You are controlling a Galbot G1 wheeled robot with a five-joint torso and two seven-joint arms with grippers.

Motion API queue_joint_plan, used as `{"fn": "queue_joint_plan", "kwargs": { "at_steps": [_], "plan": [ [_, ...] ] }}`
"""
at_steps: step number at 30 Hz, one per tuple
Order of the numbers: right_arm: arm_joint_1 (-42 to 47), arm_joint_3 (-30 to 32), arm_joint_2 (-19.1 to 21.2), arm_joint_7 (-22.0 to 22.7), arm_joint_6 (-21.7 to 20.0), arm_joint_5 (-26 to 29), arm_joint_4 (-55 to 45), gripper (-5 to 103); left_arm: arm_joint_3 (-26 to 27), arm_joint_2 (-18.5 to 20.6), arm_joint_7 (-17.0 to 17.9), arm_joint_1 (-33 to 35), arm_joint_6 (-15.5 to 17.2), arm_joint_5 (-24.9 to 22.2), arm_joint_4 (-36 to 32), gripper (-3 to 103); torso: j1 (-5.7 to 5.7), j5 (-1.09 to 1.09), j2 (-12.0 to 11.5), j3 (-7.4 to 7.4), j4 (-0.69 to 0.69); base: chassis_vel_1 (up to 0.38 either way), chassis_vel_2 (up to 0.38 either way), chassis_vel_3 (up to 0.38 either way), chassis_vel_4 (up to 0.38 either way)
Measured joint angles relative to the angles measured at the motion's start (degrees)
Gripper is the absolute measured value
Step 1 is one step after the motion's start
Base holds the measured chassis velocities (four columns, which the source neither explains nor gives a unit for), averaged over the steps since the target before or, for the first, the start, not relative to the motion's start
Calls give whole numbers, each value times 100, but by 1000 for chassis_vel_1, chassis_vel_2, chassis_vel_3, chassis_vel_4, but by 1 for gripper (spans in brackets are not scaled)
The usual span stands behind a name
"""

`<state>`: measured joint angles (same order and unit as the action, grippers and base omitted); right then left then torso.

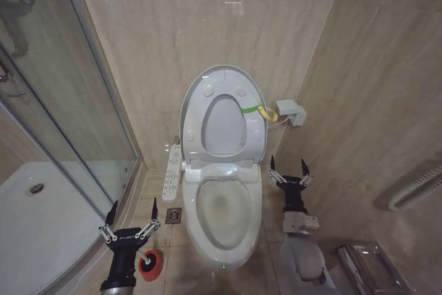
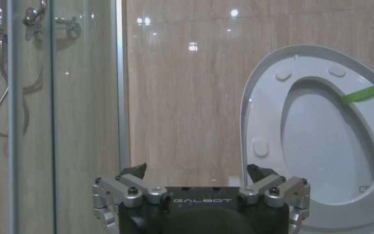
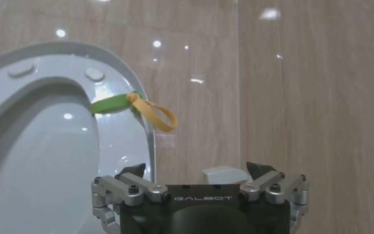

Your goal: Open the toilet lid, clean the toilet bowl with a toilet brush, close the toilet lid, and flush.

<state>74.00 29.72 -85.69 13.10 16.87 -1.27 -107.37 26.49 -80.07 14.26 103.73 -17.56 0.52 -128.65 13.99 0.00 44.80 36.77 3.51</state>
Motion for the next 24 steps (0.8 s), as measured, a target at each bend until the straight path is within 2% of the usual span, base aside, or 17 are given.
{"fn": "queue_joint_plan", "kwargs": {
  "at_steps": [9,15,24],
  "plan": [
    [-363,-33,90,143,-194,-107,165,100,0,0,0,0,0,0,0,100,-3,0,0,-1,1,-17,12,17,-15],
    [-961,-130,216,206,-314,120,582,100,0,0,0,0,0,0,0,100,-3,0,0,-1,-1,0,0,0,0],
    [-1685,-177,385,205,-243,415,1233,100,0,0,0,0,0,0,0,100,-2,1,0,0,0,0,0,0,0]
  ]
}}
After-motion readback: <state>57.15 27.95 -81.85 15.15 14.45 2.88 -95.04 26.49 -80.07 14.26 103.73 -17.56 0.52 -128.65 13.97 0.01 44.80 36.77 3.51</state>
